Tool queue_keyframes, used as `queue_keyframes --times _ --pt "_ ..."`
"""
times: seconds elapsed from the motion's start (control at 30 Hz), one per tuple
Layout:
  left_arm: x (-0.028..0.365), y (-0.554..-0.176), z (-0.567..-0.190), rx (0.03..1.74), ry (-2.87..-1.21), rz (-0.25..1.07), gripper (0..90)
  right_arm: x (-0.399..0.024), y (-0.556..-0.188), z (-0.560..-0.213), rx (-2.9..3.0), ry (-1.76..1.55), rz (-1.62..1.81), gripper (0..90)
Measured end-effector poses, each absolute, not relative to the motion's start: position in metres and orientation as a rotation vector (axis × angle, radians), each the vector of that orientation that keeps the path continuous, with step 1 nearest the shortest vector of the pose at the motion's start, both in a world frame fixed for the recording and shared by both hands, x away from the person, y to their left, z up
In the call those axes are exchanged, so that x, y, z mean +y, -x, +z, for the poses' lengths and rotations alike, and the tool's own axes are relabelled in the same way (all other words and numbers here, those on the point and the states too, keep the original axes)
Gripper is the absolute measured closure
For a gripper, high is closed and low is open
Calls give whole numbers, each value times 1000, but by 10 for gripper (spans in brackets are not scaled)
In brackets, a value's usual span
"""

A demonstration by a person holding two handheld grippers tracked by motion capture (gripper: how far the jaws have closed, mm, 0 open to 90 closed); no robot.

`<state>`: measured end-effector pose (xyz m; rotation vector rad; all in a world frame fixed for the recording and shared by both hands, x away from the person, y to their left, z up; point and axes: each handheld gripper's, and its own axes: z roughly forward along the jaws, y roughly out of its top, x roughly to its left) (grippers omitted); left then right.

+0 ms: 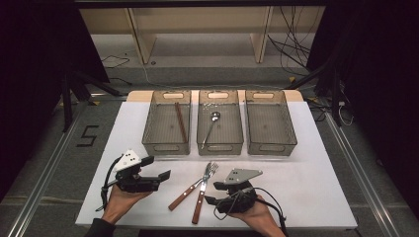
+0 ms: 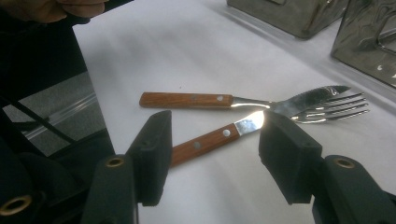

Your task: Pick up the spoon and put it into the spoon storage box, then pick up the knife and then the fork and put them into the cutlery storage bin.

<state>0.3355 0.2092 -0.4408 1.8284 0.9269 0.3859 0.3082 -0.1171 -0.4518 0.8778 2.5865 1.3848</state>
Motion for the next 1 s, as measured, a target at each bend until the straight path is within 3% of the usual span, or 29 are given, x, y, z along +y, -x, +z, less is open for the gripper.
queue_keyframes --times 0.23,0.7,1.0 --pt "209 -333 -443 915 -1825 395 157 -110 -307 -455 2599 -857 1391 550" --pt "210 -332 -444 918 -1799 415 157 -86 -308 -462 2661 -779 1362 837" --pt "208 -332 -444 904 -1808 425 158 -63 -308 -474 2741 -730 1268 900"
